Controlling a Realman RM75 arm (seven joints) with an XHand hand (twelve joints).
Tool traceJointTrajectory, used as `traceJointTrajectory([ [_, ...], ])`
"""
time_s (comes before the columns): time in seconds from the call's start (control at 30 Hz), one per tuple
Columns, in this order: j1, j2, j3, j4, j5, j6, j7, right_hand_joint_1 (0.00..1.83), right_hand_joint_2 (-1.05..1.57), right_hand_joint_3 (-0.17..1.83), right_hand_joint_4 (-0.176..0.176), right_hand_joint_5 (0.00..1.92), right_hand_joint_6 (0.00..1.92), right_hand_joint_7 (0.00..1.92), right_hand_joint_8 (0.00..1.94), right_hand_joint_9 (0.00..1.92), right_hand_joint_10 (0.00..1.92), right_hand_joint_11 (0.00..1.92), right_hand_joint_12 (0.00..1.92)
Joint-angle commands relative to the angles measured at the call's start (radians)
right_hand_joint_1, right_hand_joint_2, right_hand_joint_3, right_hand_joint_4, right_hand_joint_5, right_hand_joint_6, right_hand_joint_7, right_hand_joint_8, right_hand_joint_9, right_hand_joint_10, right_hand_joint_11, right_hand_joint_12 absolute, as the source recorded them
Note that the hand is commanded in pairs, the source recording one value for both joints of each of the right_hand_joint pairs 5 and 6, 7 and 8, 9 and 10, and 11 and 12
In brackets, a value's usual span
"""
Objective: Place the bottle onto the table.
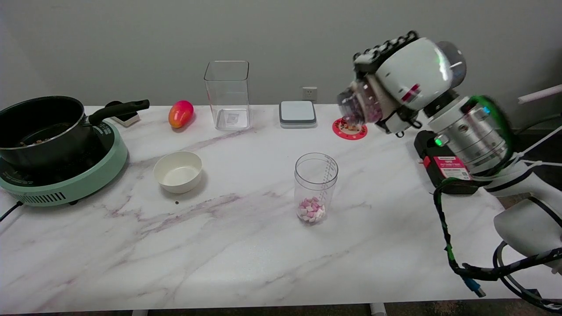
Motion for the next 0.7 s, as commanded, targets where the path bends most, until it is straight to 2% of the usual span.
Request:
traceJointTrajectory([
  [0.03, 0.139, -0.009, -0.068, -0.442, 1.167, 0.017, 0.354, 1.6, 0.55, 0.81, 0.0, 1.37, 1.37, 1.47, 1.47, 1.42, 1.42, 1.2, 1.2],
  [0.13, 0.25, 0.016, -0.165, -0.62, 1.108, 0.018, 0.583, 1.61, 0.49, 0.88, 0.0, 1.37, 1.37, 1.46, 1.46, 1.41, 1.41, 1.19, 1.19],
  [0.2, 0.359, 0.034, -0.305, -0.783, 1.05, 0.069, 0.761, 1.62, 0.48, 0.9, 0.0, 1.37, 1.37, 1.47, 1.47, 1.41, 1.41, 1.2, 1.2],
  [0.27, 0.468, 0.041, -0.436, -0.923, 1.008, 0.118, 0.871, 1.62, 0.47, 0.91, 0.0, 1.36, 1.36, 1.47, 1.47, 1.41, 1.41, 1.19, 1.19],
  [0.37, 0.637, 0.013, -0.63, -1.151, 0.95, 0.191, 1.07, 1.62, 0.46, 0.92, 0.0, 1.36, 1.36, 1.47, 1.47, 1.41, 1.41, 1.19, 1.19],
  [0.4, 0.668, 0.0, -0.659, -1.18, 0.936, 0.204, 1.109, 1.62, 0.46, 0.93, 0.0, 1.36, 1.36, 1.47, 1.47, 1.41, 1.41, 1.19, 1.19],
  [0.47, 0.759, -0.055, -0.719, -1.339, 0.858, 0.228, 1.248, 1.62, 0.44, 0.94, 0.0, 1.36, 1.36, 1.47, 1.47, 1.41, 1.41, 1.19, 1.19],
  [0.57, 0.816, -0.136, -0.711, -1.483, 0.72, 0.268, 1.382, 1.63, 0.37, 1.01, 0.0, 1.33, 1.33, 1.45, 1.45, 1.39, 1.39, 1.18, 1.18],
  [0.7, 0.828, -0.18, -0.708, -1.506, 0.688, 0.271, 1.415, 1.64, 0.26, 1.1, 0.0, 1.29, 1.29, 1.41, 1.41, 1.36, 1.36, 1.15, 1.15],
])
